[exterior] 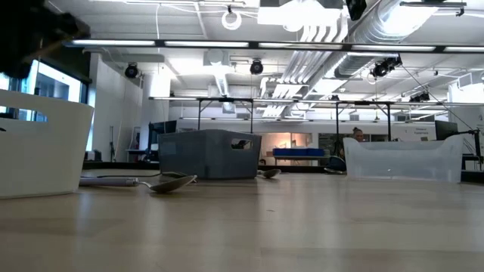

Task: Sort silverware by color (type)
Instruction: Put the top left gold spoon into the white bin

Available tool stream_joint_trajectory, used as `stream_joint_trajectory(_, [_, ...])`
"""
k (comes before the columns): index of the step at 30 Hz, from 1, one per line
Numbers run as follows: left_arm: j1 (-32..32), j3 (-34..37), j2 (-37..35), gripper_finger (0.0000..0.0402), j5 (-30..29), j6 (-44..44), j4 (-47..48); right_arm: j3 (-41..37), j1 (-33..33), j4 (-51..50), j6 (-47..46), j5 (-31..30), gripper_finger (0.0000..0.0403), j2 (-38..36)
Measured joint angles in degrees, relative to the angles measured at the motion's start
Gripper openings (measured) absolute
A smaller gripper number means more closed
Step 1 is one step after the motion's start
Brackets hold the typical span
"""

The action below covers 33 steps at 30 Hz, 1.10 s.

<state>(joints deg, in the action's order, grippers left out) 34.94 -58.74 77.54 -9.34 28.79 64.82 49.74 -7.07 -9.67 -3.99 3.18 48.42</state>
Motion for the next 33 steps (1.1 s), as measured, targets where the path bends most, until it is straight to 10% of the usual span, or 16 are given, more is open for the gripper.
stream_joint_trajectory(33, [-1.60, 16.03, 0.56, 0.0007, 7.45, -9.97, -14.28, 0.02, 0.00, -1.62, -0.02, -0.02, 0.0000, 0.63])
